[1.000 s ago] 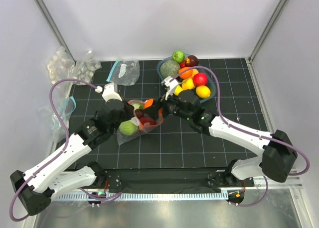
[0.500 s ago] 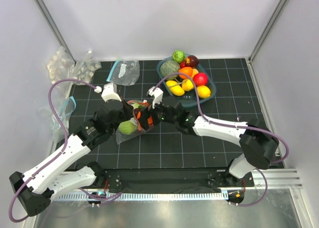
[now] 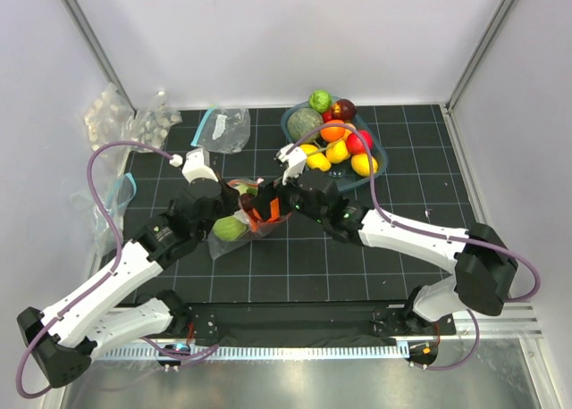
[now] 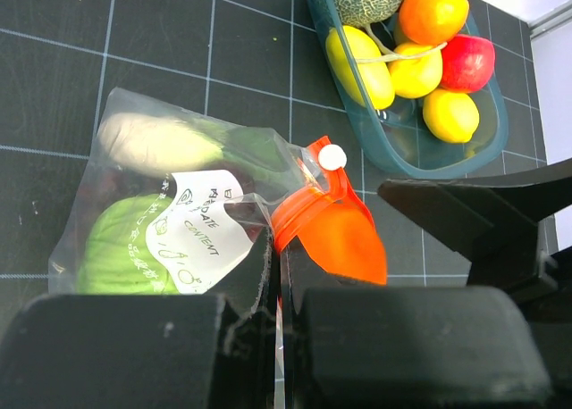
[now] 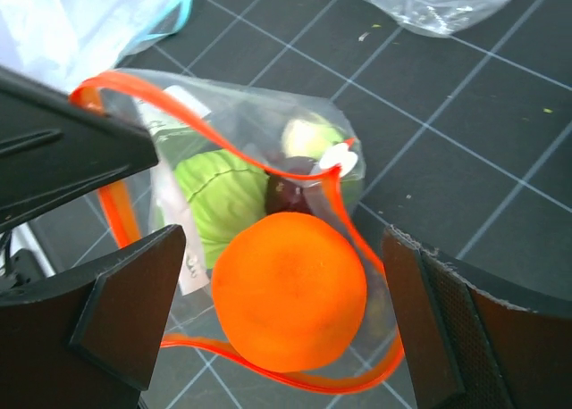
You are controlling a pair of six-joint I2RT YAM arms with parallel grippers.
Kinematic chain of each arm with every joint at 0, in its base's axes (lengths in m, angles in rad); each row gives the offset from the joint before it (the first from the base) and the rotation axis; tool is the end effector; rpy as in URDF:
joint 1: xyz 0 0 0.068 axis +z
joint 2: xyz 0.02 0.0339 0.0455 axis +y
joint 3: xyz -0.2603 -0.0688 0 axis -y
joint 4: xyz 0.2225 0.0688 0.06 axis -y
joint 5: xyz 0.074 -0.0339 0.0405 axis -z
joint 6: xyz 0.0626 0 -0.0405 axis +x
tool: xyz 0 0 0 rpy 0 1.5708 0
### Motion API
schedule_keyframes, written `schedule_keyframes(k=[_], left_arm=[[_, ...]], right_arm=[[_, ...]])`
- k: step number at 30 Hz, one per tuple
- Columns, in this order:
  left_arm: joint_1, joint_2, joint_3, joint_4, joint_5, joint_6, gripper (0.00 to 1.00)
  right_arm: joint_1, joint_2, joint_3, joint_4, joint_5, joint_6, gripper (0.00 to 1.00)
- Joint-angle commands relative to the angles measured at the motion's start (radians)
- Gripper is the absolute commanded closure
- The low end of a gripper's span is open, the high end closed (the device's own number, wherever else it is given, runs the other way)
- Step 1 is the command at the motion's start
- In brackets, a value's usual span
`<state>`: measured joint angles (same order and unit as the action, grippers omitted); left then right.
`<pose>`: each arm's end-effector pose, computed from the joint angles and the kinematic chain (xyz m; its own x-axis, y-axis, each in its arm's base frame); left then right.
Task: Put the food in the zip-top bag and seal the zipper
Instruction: Place the fake fruit in the zipper food storage bag.
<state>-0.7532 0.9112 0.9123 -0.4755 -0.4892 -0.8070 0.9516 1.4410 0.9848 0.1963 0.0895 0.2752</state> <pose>0.1645 -0.1139 0.3204 -0.4463 -0.4555 -0.7703 -0.0340 0.8688 -0.4940 0.2044 0.2771 0.2924 -0.3503 -0.0252 -0.9363 -0.6918 0.6809 0.2405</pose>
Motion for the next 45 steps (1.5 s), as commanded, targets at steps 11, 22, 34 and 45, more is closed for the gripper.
schedule_keyframes(k=[11,22,34,45], left_arm=[[0.0,-0.011,0.034,0.041,-0.037,0.005,1.0],[0.0,-0.018,0.036,0.04,-0.041,0.006,1.0],[0.0,-0.015,0.037,0.038,-0.032,0.006,1.0],[-0.001,-0.02,0.036,0.038,-0.028,0.005,1.0]], right_arm=[[0.003,-0.143,0.178,-0.372,0.139,0.018,0.1],[0.003,-0.084,0.276,-0.675,0.047,0.048,0.05],[0.003,-0.053,0.308,-0.796,0.287,0.033,0.66],[0.052,0.119,0.374,-0.772,0.184,0.006,0.91]])
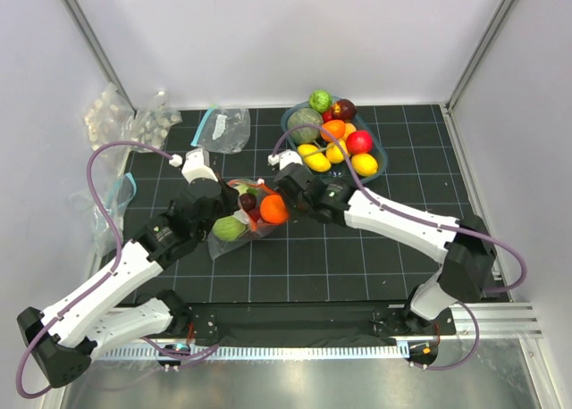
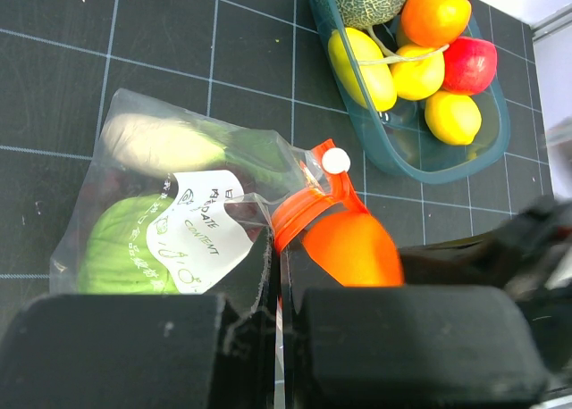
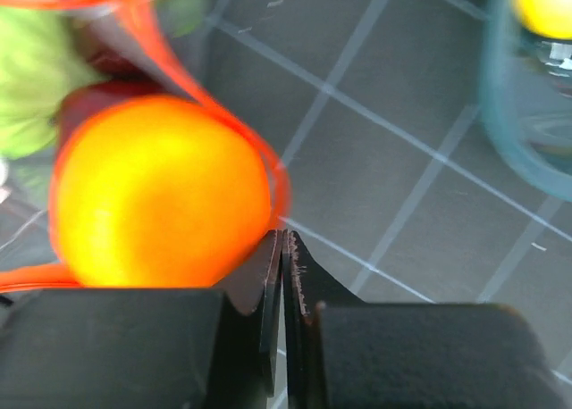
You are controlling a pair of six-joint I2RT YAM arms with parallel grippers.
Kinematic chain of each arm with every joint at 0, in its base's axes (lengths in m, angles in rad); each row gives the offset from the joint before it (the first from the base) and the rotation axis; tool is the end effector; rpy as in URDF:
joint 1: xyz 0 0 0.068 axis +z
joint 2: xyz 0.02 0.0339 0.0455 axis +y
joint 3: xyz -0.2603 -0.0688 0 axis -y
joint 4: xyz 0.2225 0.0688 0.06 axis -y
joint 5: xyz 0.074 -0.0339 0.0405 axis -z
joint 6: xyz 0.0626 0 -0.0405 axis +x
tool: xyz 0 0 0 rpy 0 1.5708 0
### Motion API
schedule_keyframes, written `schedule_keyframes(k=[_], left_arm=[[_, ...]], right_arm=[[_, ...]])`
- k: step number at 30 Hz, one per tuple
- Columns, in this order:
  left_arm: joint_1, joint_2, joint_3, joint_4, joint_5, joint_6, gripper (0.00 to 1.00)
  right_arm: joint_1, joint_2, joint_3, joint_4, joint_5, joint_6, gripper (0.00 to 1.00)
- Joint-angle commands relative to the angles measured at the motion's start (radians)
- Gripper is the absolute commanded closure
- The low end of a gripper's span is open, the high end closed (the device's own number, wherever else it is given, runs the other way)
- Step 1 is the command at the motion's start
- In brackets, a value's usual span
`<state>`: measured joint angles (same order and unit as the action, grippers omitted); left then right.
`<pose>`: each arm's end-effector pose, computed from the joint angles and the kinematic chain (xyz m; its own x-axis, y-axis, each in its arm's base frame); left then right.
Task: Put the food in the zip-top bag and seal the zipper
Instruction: Place the fake fruit in the zipper food storage bag.
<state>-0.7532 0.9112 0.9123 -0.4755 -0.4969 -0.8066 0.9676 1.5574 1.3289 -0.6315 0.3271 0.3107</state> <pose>0.1646 -0.1135 0.3205 -0.4413 -0.4562 -0.7728 -0.0386 0.8700 -0.4915 0.2059 0.2635 0.2808 -0.6114 -0.3772 -0.6956 -0.4979 0.8667 -0.0324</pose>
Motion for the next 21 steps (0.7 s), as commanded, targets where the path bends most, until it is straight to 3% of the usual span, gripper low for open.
schedule_keyframes(k=[1,6,14,21], left_arm=[[0.0,-0.021,0.034,0.038,-0.016,0.004,1.0],[0.0,-0.012,0.034,0.041,-0.011,0.001,1.0],[0.0,-0.014,0.034,0.041,-0.012,0.0,1.0],[0.0,-0.015,0.033,0.04,-0.015,0.0,1.0]], right_arm=[[0.043,-0.017,0.001,0.108,-0.091,-0.038,0.91],[0.059,-0.186,-0.252,0.618,-0.149,0.025,0.88],[0.059,-0.154,-0.267,0.651,-0.258,0.007,0.79],[0.059,-0.051,-0.217,0.616,-0.197,0.002,0.75]])
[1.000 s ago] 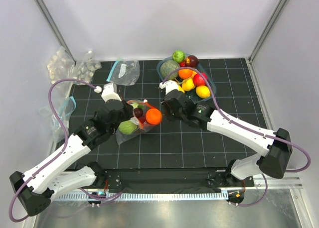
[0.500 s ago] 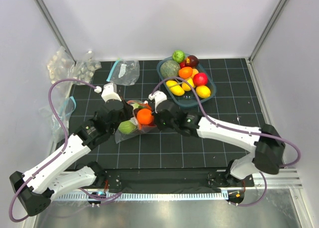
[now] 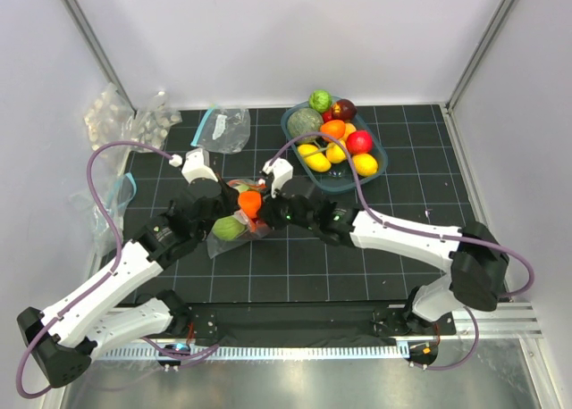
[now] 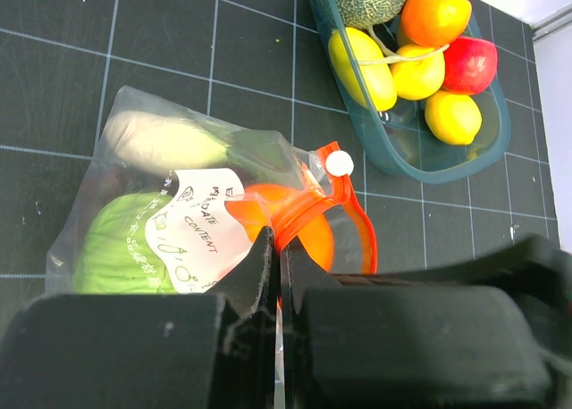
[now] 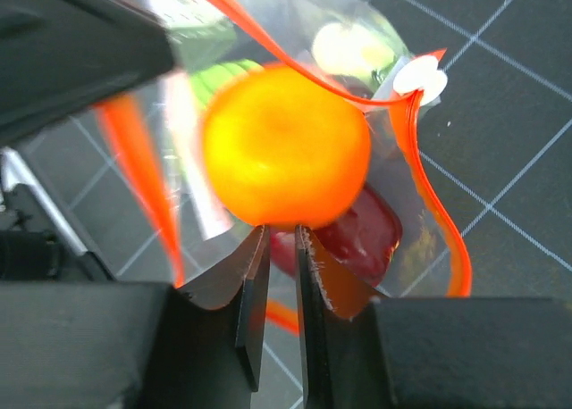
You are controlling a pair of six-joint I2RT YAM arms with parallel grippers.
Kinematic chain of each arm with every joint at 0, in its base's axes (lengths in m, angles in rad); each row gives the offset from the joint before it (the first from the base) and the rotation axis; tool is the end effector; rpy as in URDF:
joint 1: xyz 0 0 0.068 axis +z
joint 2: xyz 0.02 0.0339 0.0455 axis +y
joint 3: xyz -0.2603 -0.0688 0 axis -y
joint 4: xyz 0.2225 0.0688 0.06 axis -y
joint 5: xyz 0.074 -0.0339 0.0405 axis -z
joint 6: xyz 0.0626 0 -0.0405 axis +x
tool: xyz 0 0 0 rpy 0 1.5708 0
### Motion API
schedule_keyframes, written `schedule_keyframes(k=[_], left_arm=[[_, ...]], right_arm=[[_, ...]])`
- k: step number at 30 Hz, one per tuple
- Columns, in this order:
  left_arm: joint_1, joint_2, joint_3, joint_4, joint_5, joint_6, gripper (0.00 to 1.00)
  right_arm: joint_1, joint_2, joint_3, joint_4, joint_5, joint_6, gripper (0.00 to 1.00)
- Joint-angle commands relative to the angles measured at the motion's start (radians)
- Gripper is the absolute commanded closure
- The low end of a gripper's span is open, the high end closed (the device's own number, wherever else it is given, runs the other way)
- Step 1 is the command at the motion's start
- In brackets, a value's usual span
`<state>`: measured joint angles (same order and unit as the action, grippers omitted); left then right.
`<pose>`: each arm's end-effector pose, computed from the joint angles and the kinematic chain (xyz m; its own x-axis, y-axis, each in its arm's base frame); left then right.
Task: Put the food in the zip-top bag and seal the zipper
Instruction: Place the fake fruit in the zipper food storage bag.
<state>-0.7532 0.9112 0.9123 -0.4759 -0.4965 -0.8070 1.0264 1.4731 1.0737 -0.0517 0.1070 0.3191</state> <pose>0.1646 -0.1135 0.3205 -0.4418 -0.4562 -0.7724 -0.0387 0.8699 -0.4917 0.1847 0.2921 0.2819 -0.4656 -0.1668 -0.8691 -0.6895 0.6840 0.2381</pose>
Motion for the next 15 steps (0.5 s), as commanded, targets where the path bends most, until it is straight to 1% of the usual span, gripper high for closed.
schedule_keyframes(k=[1,2,3,5,8,9,11,12,15], left_arm=[[0.0,-0.014,0.034,0.04,-0.016,0.002,1.0],[0.0,-0.014,0.034,0.04,-0.016,0.002,1.0],[0.0,-0.014,0.034,0.04,-0.016,0.002,1.0],[0.0,-0.012,0.033,0.042,-0.016,0.002,1.0],[0.0,-0.011,0.033,0.04,-0.016,0.002,1.0],[0.0,-0.008,0.034,0.04,-0.016,0.002,1.0],[0.0,-0.008,0.033,0.04,-0.016,0.002,1.0],[0.0,-0.008,0.034,0.04,-0.016,0.003,1.0],[0.0,-0.009,0.034,0.04,-0.016,0.002,1.0]], right_arm=[[0.0,0.055,0.032,0.045,0.028,-0.006,0.75],[0.0,0.065,0.032,0.08,0.033,-0.008,0.74],[0.0,0.081,0.04,0.082,0.055,-0.003,0.7],[0.0,0.114,0.057,0.063,0.074,-0.003,0.69],[0.0,0.084,0.062,0.058,0.091,-0.014,0.64],[0.0,0.066,0.043,0.058,0.089,-0.015,0.58],[0.0,-0.009,0.019,0.058,0.085,-0.025,0.5],[0.0,-0.037,-0.006,0.058,0.085,-0.029,0.45],[0.0,-0.109,-0.027,0.02,0.138,-0.032,0.38]])
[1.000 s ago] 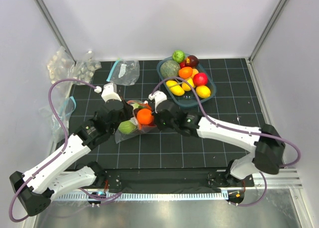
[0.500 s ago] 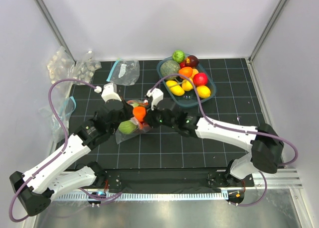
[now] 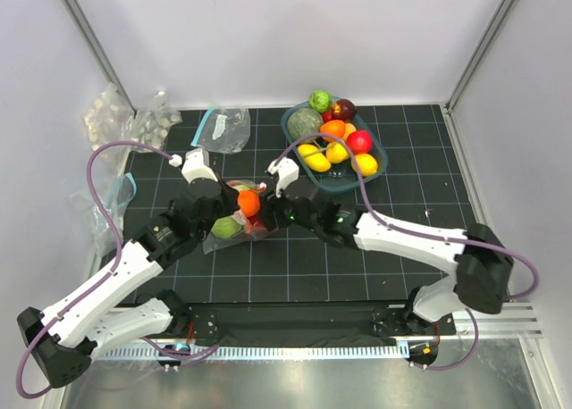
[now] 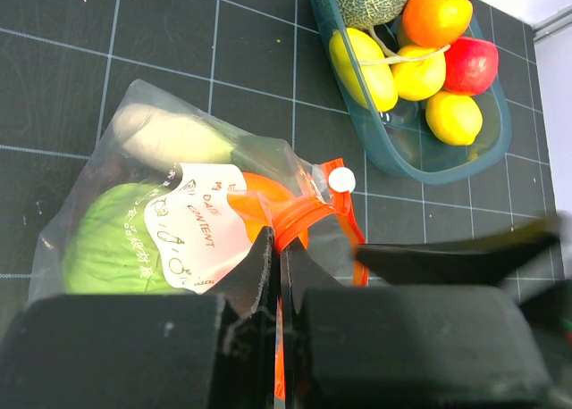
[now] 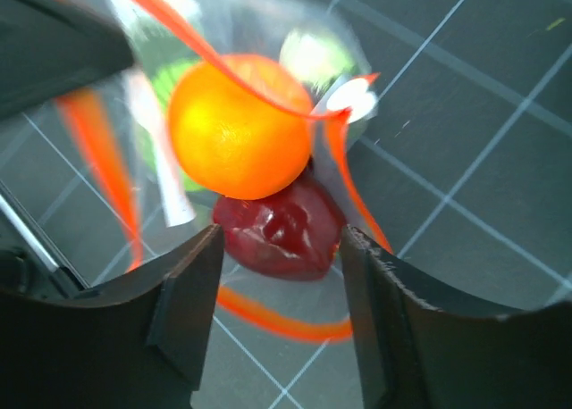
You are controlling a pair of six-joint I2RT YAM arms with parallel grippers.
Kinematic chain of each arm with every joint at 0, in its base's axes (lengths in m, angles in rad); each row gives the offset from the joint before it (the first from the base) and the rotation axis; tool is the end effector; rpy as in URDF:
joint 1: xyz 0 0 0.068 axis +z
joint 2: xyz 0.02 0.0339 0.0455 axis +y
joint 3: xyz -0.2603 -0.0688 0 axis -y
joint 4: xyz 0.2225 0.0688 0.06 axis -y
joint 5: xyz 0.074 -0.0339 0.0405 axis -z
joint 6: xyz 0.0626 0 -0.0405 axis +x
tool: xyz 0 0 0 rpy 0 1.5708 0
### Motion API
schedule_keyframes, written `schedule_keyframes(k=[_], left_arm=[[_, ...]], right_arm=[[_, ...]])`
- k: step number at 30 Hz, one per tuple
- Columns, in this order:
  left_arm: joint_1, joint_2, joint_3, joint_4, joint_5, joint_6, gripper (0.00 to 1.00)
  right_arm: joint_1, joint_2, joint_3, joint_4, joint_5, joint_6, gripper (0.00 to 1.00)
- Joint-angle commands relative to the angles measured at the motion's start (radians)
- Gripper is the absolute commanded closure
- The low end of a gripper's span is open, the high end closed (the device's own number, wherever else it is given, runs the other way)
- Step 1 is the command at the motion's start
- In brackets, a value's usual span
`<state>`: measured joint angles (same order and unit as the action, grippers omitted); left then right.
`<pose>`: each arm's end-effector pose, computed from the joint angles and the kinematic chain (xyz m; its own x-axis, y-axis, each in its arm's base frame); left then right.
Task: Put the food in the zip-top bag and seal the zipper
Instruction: Place the fake fruit in the zipper food storage bag, then adjust the zipper food storage bag at the center of the board.
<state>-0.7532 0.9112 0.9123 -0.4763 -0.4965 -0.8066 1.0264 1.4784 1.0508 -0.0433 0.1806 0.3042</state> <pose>0.1646 -0.1134 0.3204 -0.4420 -0.4557 -0.7726 -0.0386 0.8702 -0.4911 0.1879 0.2886 0.2735 -0.4514 -0.1767 -0.8747 -0.6534 0.7330 0.1892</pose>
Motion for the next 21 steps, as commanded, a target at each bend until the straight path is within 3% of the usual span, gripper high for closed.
schedule_keyframes(k=[1,6,17,19,21], left_arm=[[0.0,-0.009,0.034,0.041,-0.016,0.001,1.0],[0.0,-0.018,0.034,0.041,-0.02,0.003,1.0],[-0.001,-0.029,0.034,0.038,-0.02,0.006,1.0],[0.0,-0.029,0.034,0.038,-0.019,0.006,1.0],[0.0,-0.026,0.034,0.039,-0.016,0.006,1.0]], right_arm=[[0.0,-0.122,-0.002,-0.004,0.085,-0.017,0.37],[-0.002,-0.089,0.084,-0.213,0.298,0.002,0.29],[-0.003,0.132,0.222,-0.392,0.277,0.079,0.28],[-0.005,0.158,0.25,-0.409,0.257,0.082,0.41],[-0.005,0.186,0.279,-0.438,0.243,0.082,0.67]])
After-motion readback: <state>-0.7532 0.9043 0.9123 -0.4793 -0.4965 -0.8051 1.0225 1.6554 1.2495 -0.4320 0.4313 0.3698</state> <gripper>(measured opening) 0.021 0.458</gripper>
